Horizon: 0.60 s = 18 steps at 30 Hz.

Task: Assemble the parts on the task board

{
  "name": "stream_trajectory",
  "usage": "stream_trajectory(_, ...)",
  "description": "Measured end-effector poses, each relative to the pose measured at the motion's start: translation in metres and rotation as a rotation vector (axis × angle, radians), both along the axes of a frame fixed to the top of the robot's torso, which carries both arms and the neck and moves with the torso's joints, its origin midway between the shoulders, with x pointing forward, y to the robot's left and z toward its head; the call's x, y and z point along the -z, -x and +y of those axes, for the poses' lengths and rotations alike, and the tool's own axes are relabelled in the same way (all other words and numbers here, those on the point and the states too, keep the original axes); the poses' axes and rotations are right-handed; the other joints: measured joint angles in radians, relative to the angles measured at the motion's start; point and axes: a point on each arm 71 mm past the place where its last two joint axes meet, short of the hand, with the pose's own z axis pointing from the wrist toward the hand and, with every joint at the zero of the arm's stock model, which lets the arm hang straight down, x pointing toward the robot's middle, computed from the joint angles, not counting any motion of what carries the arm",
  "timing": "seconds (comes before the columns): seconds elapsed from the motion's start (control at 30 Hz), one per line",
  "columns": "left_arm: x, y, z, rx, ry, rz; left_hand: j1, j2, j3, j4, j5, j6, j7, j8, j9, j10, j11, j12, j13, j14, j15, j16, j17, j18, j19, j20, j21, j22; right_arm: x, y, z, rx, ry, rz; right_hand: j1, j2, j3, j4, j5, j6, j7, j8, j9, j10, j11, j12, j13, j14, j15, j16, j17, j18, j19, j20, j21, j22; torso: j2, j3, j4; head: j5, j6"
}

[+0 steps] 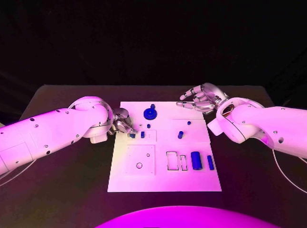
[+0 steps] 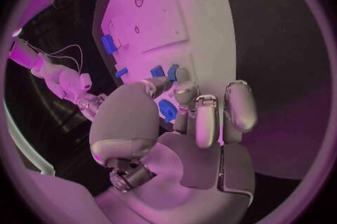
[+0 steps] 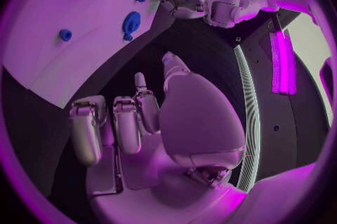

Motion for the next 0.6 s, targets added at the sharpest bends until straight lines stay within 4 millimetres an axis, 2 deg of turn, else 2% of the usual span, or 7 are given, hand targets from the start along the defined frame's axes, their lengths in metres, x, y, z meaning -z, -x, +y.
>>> stream_trajectory(0.1,0.0002,0.0001,0.0004,-0.003,0.001,0.0,-0.011,-0.011,0.007,0.004,0.0,-0.001,-0.001,0.004,0.002,0.0,0.0,0.0,0.0,0.0,0.0,0.0,0.0,0.0,0.002,-0.002,0.0,0.002,0.0001,0.0,0.0,0.0,0.0,0.0,0.0,0.0,0.0,0.0,0.0,0.0,0.0,0.0,0.0,0.0,0.0,0.0,0.0,0.0,0.0,0.0,0.0,0.0,0.0,0.0,0.0,0.0,0.0,0.0,0.0,0.0,0.0)
stream_trajectory(0.6,0.0007,0.0007,0.0011,-0.014,0.007,-0.003,-0.05,-0.013,0.024,0.015,0.0,0.006,-0.008,0.012,0.007,0.008,0.0,0.005,0.007,0.0,0.0,0.0,0.0,0.0,0.002,-0.002,0.0,0.007,0.0004,0.0,0.0003,0.0,0.0,0.001,0.0,0.0,0.0,0.0,0.0,0.0,0.0,0.0,0.0,0.0,0.0,0.0,0.0,0.0,0.0,0.0,0.0,0.0,0.0,0.0,0.0,0.0,0.0,0.0007,-0.0005,0.0,0.0)
